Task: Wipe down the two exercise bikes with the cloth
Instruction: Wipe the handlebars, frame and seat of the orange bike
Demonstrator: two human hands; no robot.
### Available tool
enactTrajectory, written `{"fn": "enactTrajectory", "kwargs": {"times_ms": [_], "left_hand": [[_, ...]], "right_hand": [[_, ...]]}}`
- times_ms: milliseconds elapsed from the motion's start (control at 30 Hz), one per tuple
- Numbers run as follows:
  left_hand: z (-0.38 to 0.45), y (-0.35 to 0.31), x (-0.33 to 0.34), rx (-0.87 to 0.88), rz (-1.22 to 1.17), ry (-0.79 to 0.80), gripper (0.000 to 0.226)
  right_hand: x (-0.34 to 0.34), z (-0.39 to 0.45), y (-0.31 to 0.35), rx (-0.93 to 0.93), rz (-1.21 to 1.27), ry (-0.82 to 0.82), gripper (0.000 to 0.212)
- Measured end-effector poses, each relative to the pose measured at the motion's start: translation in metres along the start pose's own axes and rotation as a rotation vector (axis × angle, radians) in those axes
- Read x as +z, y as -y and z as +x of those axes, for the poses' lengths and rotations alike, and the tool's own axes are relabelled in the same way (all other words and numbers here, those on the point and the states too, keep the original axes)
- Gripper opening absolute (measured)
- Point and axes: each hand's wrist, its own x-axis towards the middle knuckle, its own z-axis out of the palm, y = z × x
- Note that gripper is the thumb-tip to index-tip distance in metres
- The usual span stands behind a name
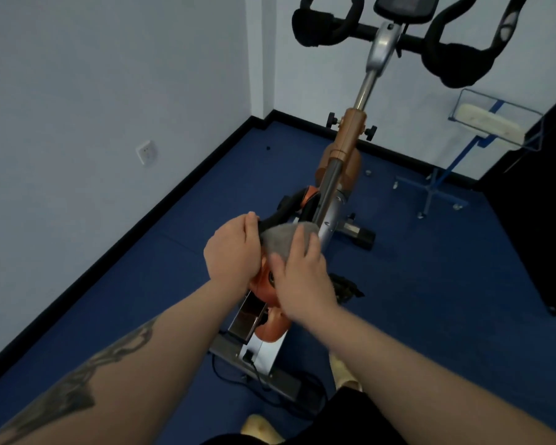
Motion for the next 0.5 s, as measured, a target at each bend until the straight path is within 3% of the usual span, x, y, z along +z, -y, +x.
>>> {"fn": "enactTrajectory", "kwargs": {"times_ms": [67, 133, 300, 500], "left_hand": [[0.000, -0.001, -0.001, 0.009, 0.019, 0.009, 0.046], [-0.001, -0.001, -0.001, 0.018, 0.022, 0.009, 0.046], [0.000, -0.002, -0.002, 0.039, 0.033, 0.018, 0.046], [0.000, -0.002, -0.003, 0.054, 0.048, 0.017, 0.046]], "right_hand": [[-0.017, 0.038, 0.005, 0.194, 0.113, 0.066, 0.072], [-0.021, 0.048, 0.008, 0.262, 0.138, 0.043, 0.070], [0.014, -0.027, 0.002, -0.006, 0.051, -0.135, 0.073], [-0.007, 0.032, 0.004, 0.131, 0.139, -0.112, 0.063]]}}
